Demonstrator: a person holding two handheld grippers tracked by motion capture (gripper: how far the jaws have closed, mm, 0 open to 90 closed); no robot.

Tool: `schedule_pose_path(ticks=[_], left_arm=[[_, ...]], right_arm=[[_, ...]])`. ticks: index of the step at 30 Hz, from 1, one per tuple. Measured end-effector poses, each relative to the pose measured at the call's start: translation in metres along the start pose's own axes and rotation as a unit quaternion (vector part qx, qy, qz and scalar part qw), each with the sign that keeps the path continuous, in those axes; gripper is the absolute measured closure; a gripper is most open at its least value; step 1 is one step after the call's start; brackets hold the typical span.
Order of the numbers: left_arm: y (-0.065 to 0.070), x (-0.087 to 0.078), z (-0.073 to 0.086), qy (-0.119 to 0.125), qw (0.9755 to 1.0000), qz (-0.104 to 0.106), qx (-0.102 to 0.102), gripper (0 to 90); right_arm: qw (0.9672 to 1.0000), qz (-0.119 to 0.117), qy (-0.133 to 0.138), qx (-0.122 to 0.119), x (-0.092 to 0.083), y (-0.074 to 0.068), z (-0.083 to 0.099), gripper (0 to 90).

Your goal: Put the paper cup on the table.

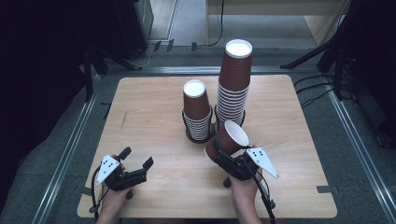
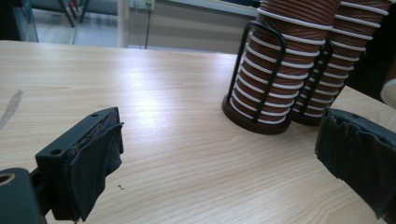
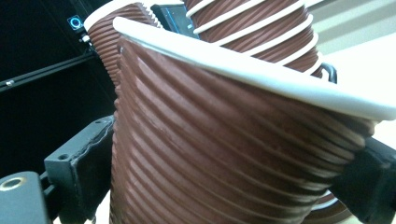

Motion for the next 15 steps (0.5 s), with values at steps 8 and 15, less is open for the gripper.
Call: schedule_pose_path(ticks=[8, 15], left_arm=[[-0.014, -0.006, 0.001, 0.004, 0.9994, -0.033, 0.005, 1.2], [-0.028, -0.010, 0.010, -0.002, 0.9977, -0.066, 0.016, 1.3]], right_arm=[[0.9995, 0.015, 0.008, -0.028, 0.000, 0.010, -0.004, 6.4], [0.9982, 0.031, 0.017, -0.049, 0.003, 0.023, -0.010, 6.5]])
Point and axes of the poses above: each handheld gripper's, and its own axes: x roughly forward along the jaws, z roughly out of its underside, y roughly to its right, the point moved 4 cm from there along x, roughly forward along the jaws, and after that the axes turned 1 degree about y, right-handed, at the moved point
